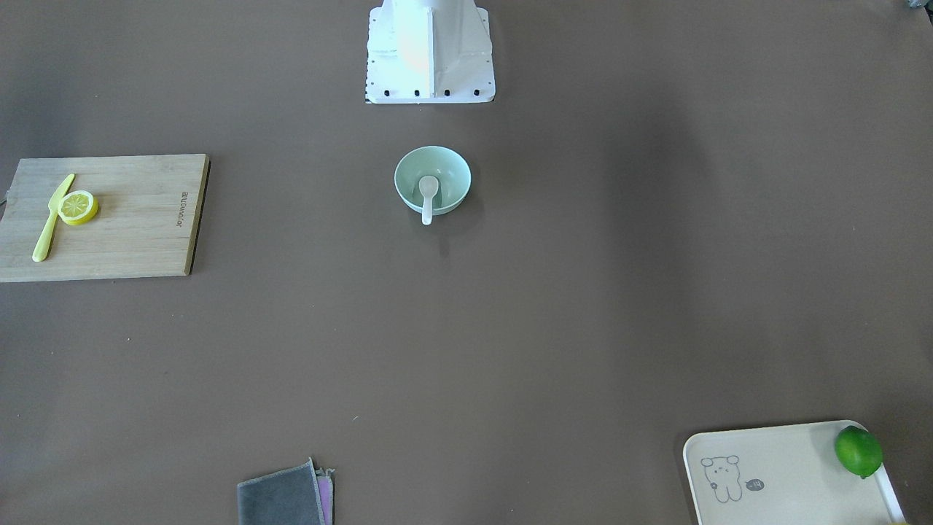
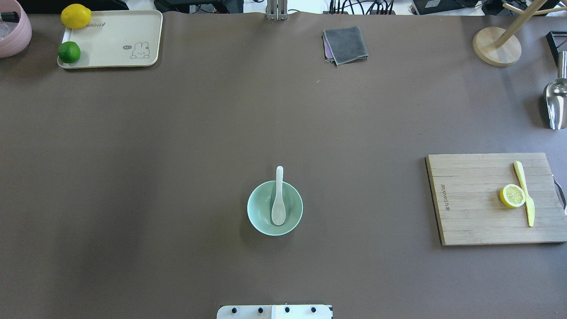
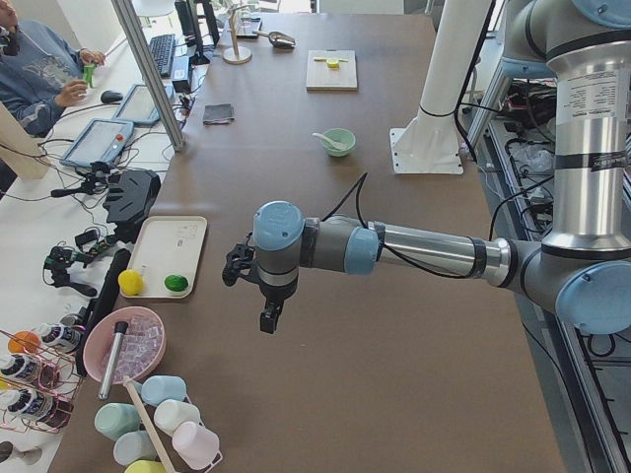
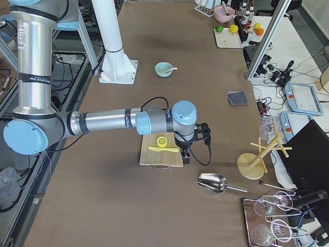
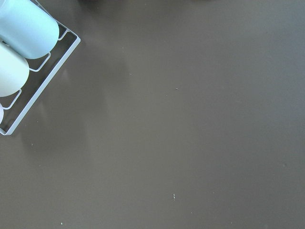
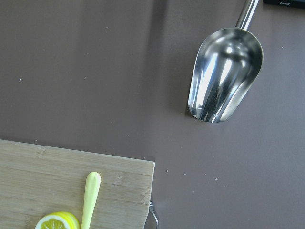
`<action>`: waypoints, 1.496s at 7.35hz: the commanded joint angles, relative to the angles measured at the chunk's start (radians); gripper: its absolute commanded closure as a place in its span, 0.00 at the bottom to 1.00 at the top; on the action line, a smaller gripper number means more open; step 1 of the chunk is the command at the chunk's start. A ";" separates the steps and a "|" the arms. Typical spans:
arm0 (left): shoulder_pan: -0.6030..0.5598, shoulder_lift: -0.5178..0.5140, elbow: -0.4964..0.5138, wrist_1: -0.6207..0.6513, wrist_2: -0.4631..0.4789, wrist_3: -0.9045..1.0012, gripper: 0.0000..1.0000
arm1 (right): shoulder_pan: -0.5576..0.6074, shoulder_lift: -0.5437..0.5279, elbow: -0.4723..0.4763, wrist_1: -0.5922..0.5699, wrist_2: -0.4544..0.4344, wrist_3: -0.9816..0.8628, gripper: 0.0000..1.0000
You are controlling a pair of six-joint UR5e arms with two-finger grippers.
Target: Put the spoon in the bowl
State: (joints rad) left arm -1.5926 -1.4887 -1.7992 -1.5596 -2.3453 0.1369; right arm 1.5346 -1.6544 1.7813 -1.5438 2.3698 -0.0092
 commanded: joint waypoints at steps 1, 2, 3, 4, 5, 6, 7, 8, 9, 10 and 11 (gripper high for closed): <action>-0.003 0.042 -0.018 0.003 -0.032 0.000 0.01 | 0.001 -0.008 -0.025 0.010 0.006 0.000 0.00; 0.002 0.054 -0.003 0.004 -0.055 -0.006 0.01 | 0.001 -0.010 -0.022 0.010 0.005 -0.003 0.00; 0.002 0.053 0.009 0.004 -0.055 -0.008 0.02 | 0.001 -0.037 -0.019 0.014 0.000 -0.015 0.00; 0.002 0.054 0.003 0.003 -0.055 -0.008 0.01 | 0.001 -0.047 -0.031 0.069 -0.007 -0.049 0.00; 0.000 0.063 -0.009 0.001 -0.055 -0.007 0.01 | 0.001 -0.050 -0.028 0.074 -0.004 -0.046 0.00; 0.005 0.054 -0.005 0.000 -0.046 -0.007 0.01 | 0.001 -0.038 -0.014 0.074 0.009 -0.037 0.00; 0.002 0.051 -0.009 0.000 -0.046 -0.004 0.02 | 0.001 -0.035 -0.022 0.070 0.012 -0.035 0.00; 0.003 0.051 0.001 -0.002 -0.045 -0.003 0.02 | 0.013 -0.060 -0.014 0.073 0.022 -0.037 0.00; -0.003 0.053 -0.009 -0.002 -0.045 -0.002 0.01 | 0.019 -0.065 -0.020 0.070 0.029 -0.038 0.00; -0.004 0.063 -0.022 -0.002 -0.045 -0.002 0.01 | 0.033 -0.071 -0.014 0.067 0.020 -0.037 0.00; -0.003 0.062 -0.011 -0.002 -0.043 0.000 0.01 | 0.035 -0.083 -0.020 0.065 0.008 -0.038 0.00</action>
State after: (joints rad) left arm -1.5951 -1.4292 -1.8132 -1.5615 -2.3896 0.1351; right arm 1.5617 -1.7244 1.7640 -1.4761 2.3892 -0.0467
